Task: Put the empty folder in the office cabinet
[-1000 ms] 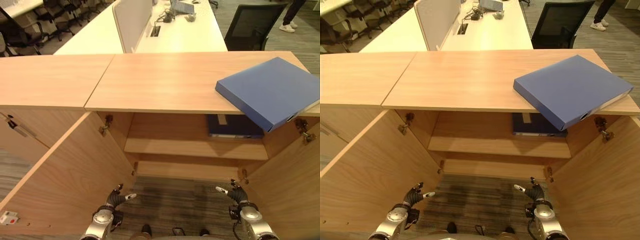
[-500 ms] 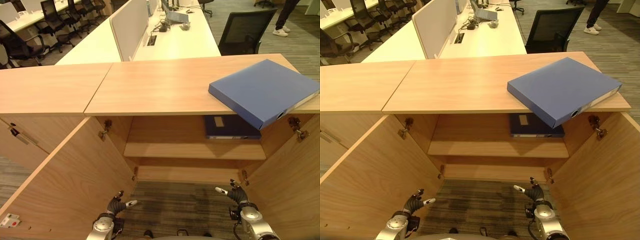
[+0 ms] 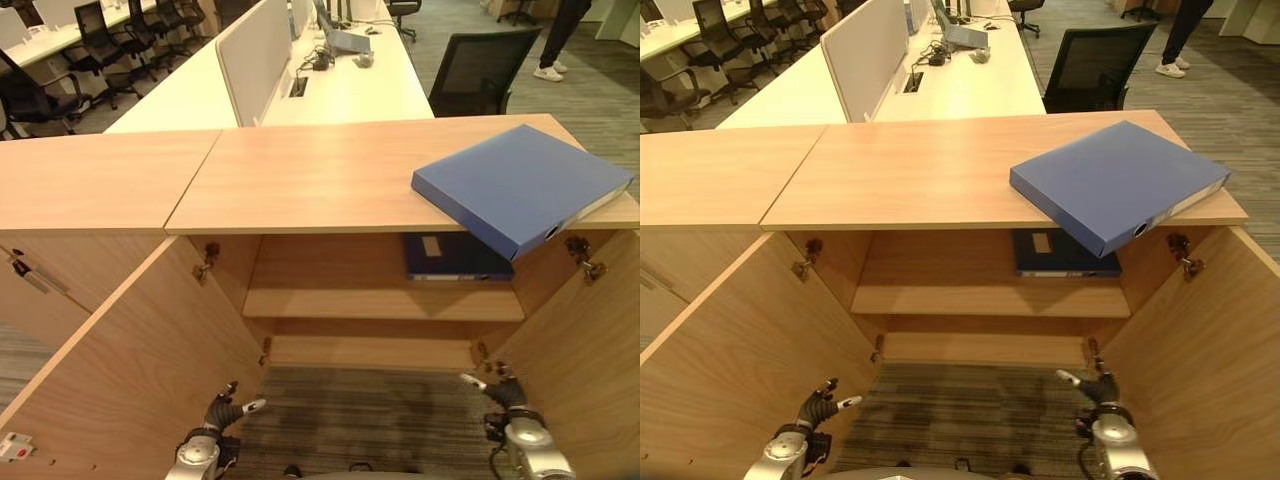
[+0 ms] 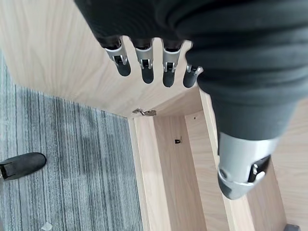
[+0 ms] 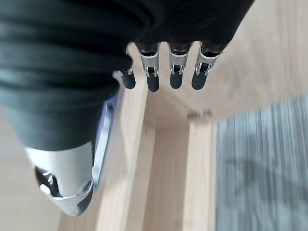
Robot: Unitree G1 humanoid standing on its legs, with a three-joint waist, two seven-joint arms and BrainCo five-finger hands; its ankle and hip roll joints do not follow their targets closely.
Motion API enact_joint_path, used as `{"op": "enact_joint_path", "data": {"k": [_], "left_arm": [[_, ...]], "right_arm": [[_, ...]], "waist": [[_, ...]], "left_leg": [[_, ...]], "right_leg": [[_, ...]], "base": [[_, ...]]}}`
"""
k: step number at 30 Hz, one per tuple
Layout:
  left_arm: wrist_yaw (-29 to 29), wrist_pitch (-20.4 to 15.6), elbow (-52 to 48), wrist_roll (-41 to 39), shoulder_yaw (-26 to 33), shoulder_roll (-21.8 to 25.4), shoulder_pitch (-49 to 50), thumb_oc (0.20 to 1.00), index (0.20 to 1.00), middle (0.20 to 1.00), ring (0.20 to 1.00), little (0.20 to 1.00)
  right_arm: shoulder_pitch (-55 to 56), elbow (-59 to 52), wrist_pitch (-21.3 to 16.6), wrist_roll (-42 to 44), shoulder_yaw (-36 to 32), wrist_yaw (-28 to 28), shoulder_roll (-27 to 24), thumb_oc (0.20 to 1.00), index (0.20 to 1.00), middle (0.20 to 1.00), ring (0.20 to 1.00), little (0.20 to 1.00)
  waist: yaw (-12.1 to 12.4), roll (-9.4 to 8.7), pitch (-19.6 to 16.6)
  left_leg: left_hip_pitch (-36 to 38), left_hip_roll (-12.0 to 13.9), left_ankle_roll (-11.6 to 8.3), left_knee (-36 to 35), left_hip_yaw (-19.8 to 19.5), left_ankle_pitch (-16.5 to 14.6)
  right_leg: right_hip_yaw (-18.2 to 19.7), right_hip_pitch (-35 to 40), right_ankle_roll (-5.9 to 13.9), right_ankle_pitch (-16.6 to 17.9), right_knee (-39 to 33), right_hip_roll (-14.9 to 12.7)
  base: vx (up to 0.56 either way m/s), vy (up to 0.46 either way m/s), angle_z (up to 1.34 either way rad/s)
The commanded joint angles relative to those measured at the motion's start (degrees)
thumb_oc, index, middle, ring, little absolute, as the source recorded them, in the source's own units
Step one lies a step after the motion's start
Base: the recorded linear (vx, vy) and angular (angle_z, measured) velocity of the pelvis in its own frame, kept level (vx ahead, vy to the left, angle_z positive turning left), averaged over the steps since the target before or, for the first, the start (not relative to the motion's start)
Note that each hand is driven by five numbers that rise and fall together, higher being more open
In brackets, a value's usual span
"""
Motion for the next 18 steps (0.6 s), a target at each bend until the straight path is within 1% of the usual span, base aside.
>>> {"op": "enact_joint_path", "data": {"k": [1,2,3,4,6,9,11,12,13,14,18], "left_arm": [[0.7,-3.6,-3.0,-0.4,0.9,2.9,-5.0,1.0,1.0,1.0,1.0,1.0],[0.7,-3.7,-3.3,-0.4,0.9,3.2,-5.2,1.0,1.0,1.0,1.0,1.0],[0.6,-3.9,-3.6,-0.7,0.7,3.6,-5.7,1.0,1.0,1.0,1.0,1.0],[0.6,-3.9,-3.6,-0.7,0.7,3.5,-5.8,1.0,1.0,1.0,1.0,1.0],[0.9,-4.1,-3.9,-1.0,0.6,3.9,-6.3,1.0,1.0,1.0,1.0,1.0],[1.3,-4.2,-4.1,-1.1,0.4,4.3,-6.9,1.0,1.0,1.0,1.0,1.0],[2.0,-4.2,-4.3,-1.2,0.5,4.2,-7.2,1.0,1.0,1.0,1.0,1.0],[2.7,-4.2,-4.1,-0.9,0.5,4.3,-7.5,1.0,1.0,1.0,1.0,1.0],[2.7,-4.2,-4.1,-0.9,0.5,4.3,-7.6,1.0,1.0,1.0,1.0,1.0],[3.1,-4.4,-4.1,-0.8,0.4,4.3,-7.7,1.0,1.0,1.0,1.0,1.0],[4.1,-5.0,-4.2,-0.1,-0.2,4.4,-7.8,1.0,1.0,1.0,1.0,1.0]], "right_arm": [[-3.8,-5.9,-3.7,-2.0,-4.7,-3.1,-4.3,1.0,1.0,1.0,1.0,1.0],[-4.3,-6.5,-3.8,-2.1,-5.9,-3.6,-5.4,1.0,1.0,1.0,1.0,1.0],[-5.5,-8.0,-4.1,-2.5,-7.8,-4.9,-7.4,1.0,1.0,1.0,1.0,1.0],[-5.5,-8.0,-4.1,-2.6,-7.9,-4.9,-7.4,1.0,1.0,1.0,1.0,1.0],[-6.7,-9.3,-4.6,-2.8,-10.1,-6.7,-9.5,1.0,1.0,1.0,1.0,1.0],[-7.3,-13.5,-5.2,-3.8,-14.0,-9.7,-11.8,1.0,1.0,1.0,1.0,1.0],[-7.7,-17.1,-5.7,-4.2,-16.5,-12.1,-12.3,1.0,1.0,1.0,1.0,1.0],[-8.0,-19.3,-5.4,-6.8,-18.0,-14.3,-13.9,1.0,1.0,1.0,1.0,1.0],[-8.0,-19.4,-5.3,-6.9,-18.0,-14.4,-13.8,1.0,1.0,1.0,1.0,1.0],[-8.5,-20.9,-5.4,-8.4,-18.8,-15.7,-14.9,1.0,1.0,1.0,1.0,1.0],[-10.0,-24.0,-3.7,-17.8,-20.1,-20.1,-20.8,1.0,1.0,1.0,1.0,1.0]], "waist": [[0.6,-1.25,6.1],[0.4,-1.22,6.9],[0.2,-1.25,8.0],[0.2,-1.25,7.8],[0.1,-1.44,8.8],[-0.1,-1.57,9.9],[-0.3,-1.58,10.6],[-0.4,-1.67,11.3],[-0.4,-1.64,11.3],[-0.4,-1.66,11.6],[-0.3,-1.49,13.1]], "left_leg": [[-4.4,1.7,-2.14,8.1,-3.1,-5.3],[-5.6,1.8,-1.96,9.5,-3.2,-5.8],[-8.1,1.8,-1.83,12.5,-3.5,-6.6],[-8.5,1.8,-1.82,12.9,-3.6,-6.7],[-10.9,1.9,-1.81,15.3,-3.9,-7.3],[-13.6,2.1,-1.6,18.1,-4.4,-8.2],[-14.5,2.2,-1.49,19.0,-4.8,-8.6],[-15.2,2.4,-1.4,20.0,-5.0,-9.0],[-15.4,2.4,-1.4,20.2,-5.0,-9.1],[-15.7,2.4,-1.35,20.6,-5.1,-9.3],[-17.1,2.5,-1.16,22.5,-5.4,-10.1]], "right_leg": [[-1.1,-4.4,1.13,-6.7,10.8,0.0],[-1.1,-6.0,0.92,-7.3,12.9,-0.1],[-0.6,-9.4,0.6,-8.2,17.4,-0.7],[-0.6,-9.9,0.59,-8.4,17.9,-0.7],[-0.7,-12.3,0.53,-9.0,20.7,-1.1],[-0.5,-14.9,0.43,-10.2,23.6,-1.5],[-0.3,-16.0,0.21,-10.8,25.1,-1.5],[-0.2,-16.8,0.09,-11.3,26.3,-1.6],[-0.2,-16.9,0.08,-11.4,26.5,-1.6],[0.0,-17.3,-0.02,-11.7,26.9,-1.6],[0.6,-18.9,-0.45,-12.4,29.1,-1.6]], "base": [[-0.09,0.016,0.0],[-0.17,0.023,0.05],[-0.13,0.013,0.06],[-0.12,0.009,0.06],[-0.08,-0.006,0.04],[-0.06,-0.008,0.04],[-0.03,-0.005,0.0],[-0.02,-0.01,0.05],[-0.03,-0.008,0.07],[-0.03,-0.001,0.06],[-0.03,0.005,0.03]]}}
